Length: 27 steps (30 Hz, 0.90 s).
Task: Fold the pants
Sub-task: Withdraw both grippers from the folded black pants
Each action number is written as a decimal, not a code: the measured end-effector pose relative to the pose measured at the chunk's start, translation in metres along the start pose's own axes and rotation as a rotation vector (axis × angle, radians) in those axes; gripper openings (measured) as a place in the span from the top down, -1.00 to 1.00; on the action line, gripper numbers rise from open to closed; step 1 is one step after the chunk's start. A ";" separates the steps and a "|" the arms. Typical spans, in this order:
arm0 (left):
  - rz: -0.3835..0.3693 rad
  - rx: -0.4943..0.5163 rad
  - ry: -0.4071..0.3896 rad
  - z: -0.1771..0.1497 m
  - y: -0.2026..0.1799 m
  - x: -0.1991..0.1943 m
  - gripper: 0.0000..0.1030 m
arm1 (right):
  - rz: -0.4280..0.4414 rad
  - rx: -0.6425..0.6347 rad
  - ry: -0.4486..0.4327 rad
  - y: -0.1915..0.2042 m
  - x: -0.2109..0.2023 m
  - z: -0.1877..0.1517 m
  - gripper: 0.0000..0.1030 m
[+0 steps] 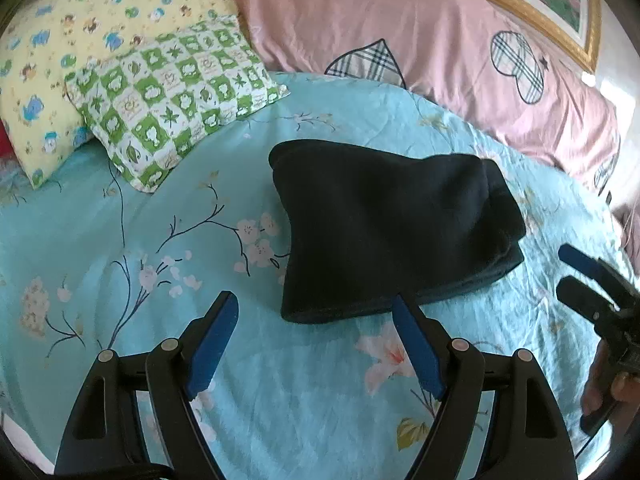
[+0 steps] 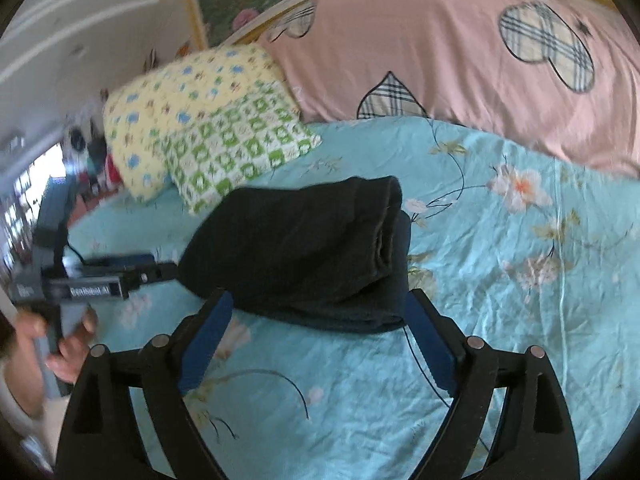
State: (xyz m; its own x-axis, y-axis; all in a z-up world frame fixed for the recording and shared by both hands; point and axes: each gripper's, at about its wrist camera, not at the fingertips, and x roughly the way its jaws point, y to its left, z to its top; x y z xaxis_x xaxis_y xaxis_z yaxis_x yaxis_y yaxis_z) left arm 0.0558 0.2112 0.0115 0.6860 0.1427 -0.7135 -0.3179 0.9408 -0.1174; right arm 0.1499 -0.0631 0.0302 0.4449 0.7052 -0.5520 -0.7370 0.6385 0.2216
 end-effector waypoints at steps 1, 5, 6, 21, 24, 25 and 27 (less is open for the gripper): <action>0.008 0.011 -0.005 -0.001 -0.002 -0.002 -0.56 | -0.002 -0.005 0.004 0.001 0.000 0.000 -0.71; 0.049 0.049 -0.016 -0.004 -0.007 -0.005 -0.59 | -0.013 -0.011 0.029 0.001 0.004 -0.001 -0.73; 0.049 0.051 -0.015 -0.004 -0.007 -0.005 -0.59 | -0.015 -0.014 0.033 0.002 0.005 -0.001 -0.74; 0.098 0.122 -0.024 -0.011 -0.012 -0.002 -0.62 | -0.028 -0.059 0.094 0.002 0.023 -0.001 -0.83; 0.105 0.136 -0.028 -0.012 -0.014 -0.002 -0.62 | -0.030 -0.066 0.098 0.003 0.026 -0.001 -0.83; 0.106 0.138 -0.027 -0.013 -0.014 -0.001 -0.62 | -0.029 -0.068 0.099 0.004 0.026 -0.001 -0.83; 0.102 0.141 -0.027 -0.013 -0.013 0.000 -0.62 | -0.027 -0.074 0.098 0.005 0.027 0.000 -0.83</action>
State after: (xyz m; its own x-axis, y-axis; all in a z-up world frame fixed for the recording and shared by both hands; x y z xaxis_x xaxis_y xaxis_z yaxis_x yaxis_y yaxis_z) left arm 0.0509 0.1949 0.0043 0.6729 0.2458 -0.6977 -0.2925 0.9547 0.0542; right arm 0.1583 -0.0412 0.0159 0.4159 0.6519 -0.6341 -0.7623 0.6301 0.1479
